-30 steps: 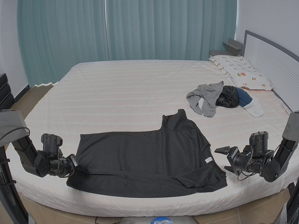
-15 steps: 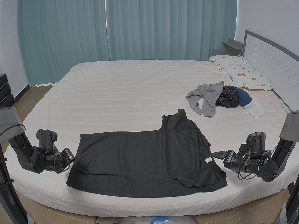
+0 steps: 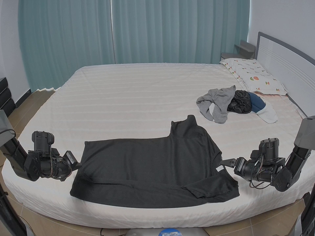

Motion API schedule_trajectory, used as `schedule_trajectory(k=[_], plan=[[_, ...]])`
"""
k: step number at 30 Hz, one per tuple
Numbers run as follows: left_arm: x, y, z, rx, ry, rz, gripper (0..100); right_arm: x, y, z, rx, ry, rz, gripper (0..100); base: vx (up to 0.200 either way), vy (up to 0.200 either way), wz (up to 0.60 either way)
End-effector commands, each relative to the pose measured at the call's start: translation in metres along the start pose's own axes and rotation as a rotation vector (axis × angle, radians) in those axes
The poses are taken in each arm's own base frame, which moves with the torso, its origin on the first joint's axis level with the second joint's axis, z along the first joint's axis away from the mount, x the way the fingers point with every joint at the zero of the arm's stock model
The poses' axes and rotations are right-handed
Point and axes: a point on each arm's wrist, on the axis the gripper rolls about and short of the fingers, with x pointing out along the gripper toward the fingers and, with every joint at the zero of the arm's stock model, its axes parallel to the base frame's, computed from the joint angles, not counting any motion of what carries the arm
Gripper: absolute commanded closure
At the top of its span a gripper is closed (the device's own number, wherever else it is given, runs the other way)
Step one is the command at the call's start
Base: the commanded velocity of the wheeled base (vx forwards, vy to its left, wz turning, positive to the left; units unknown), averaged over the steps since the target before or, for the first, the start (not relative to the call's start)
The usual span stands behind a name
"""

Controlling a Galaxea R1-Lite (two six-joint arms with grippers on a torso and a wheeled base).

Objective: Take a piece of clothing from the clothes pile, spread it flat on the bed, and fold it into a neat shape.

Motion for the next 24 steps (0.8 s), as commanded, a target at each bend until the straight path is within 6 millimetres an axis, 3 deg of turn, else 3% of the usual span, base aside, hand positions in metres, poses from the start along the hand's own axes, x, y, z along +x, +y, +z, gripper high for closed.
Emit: schedule_trajectory(k=[1, 5, 14, 24], plan=[[-0.005, -0.016, -0.022, 0.059, 0.067, -0.02, 100, -0.006, 0.005, 0.002, 0.008, -0.015, 0.017, 0, 0.0, 0.0, 0.0], [0.014, -0.017, -0.039, 0.094, 0.151, 0.039, 100, -0.01, 0.006, 0.003, 0.014, -0.022, 0.023, 0, 0.0, 0.0, 0.0], [0.045, -0.002, -0.058, 0.2, 0.172, 0.221, 100, -0.01, 0.006, 0.002, 0.014, -0.018, 0.019, 0, 0.0, 0.0, 0.0], [0.082, 0.003, -0.036, 0.208, 0.069, 0.311, 100, -0.008, 0.006, -0.001, 0.012, -0.008, 0.017, 0, 0.0, 0.0, 0.0]])
